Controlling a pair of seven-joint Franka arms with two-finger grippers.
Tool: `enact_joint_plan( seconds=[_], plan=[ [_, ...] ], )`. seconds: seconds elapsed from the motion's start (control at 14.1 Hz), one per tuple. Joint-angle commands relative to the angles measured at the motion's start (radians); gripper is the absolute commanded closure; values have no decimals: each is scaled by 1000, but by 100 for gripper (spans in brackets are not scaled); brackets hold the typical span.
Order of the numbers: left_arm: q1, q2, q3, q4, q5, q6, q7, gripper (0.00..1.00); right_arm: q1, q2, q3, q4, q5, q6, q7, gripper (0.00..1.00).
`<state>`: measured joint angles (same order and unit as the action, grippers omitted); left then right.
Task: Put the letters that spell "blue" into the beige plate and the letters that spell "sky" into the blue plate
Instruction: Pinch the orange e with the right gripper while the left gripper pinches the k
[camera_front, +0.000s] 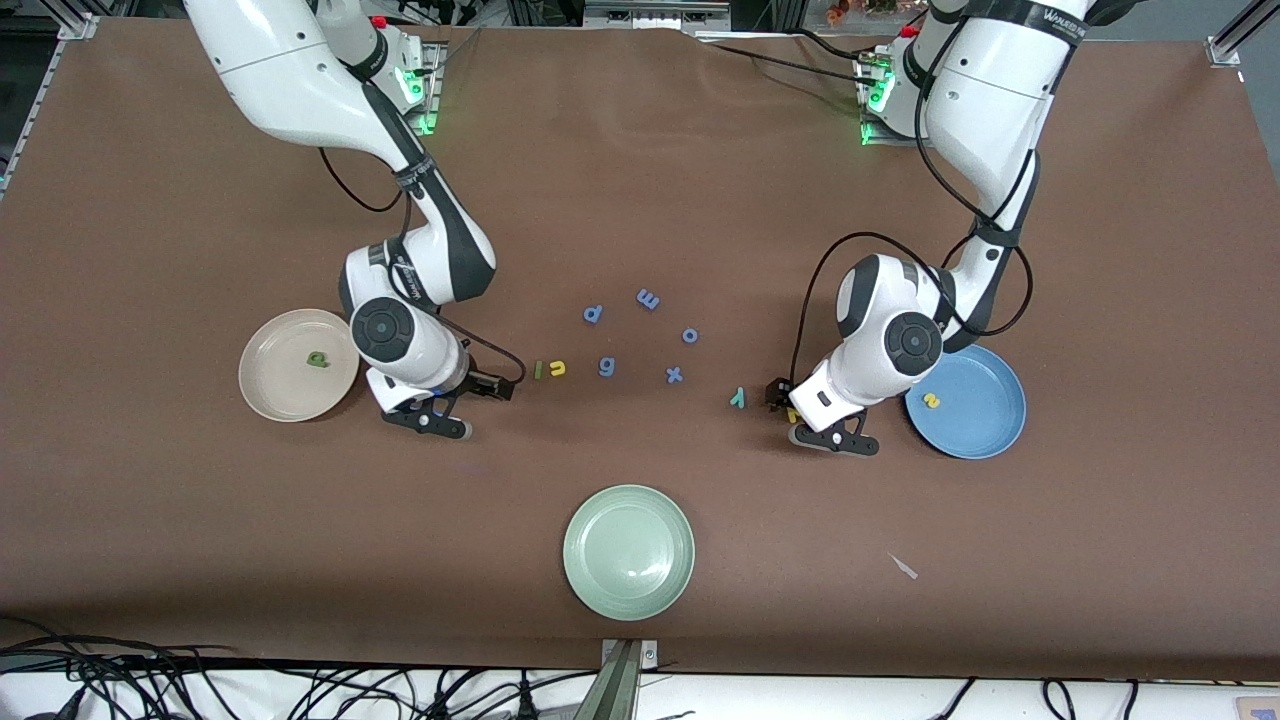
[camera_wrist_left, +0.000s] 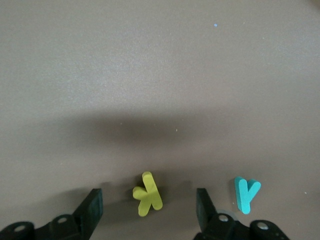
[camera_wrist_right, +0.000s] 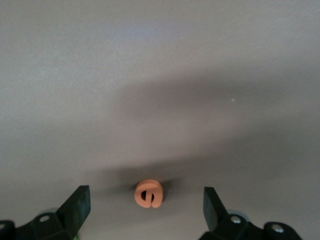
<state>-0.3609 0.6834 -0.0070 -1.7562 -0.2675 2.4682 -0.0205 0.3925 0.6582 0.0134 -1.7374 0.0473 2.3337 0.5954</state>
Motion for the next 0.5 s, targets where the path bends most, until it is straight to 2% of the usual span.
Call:
enact_joint_plan(
  seconds=[0.0, 0.14, 0.28, 0.43],
  plan=[
    [-39, 47, 10, 26, -18, 47, -10, 25, 5, 29, 2, 21, 17, 9, 11, 0],
    [-44, 54, 10, 20, -16, 61, -1, 36, 8, 35, 2, 18, 17, 9, 11, 4],
    [-43, 53, 10, 17, 7, 61, 1, 48, 9, 37, 2, 12, 17, 9, 9, 20],
    [-41, 53, 12, 18, 54, 61, 1, 52, 9, 37, 2, 3, 17, 9, 8, 36]
  ],
)
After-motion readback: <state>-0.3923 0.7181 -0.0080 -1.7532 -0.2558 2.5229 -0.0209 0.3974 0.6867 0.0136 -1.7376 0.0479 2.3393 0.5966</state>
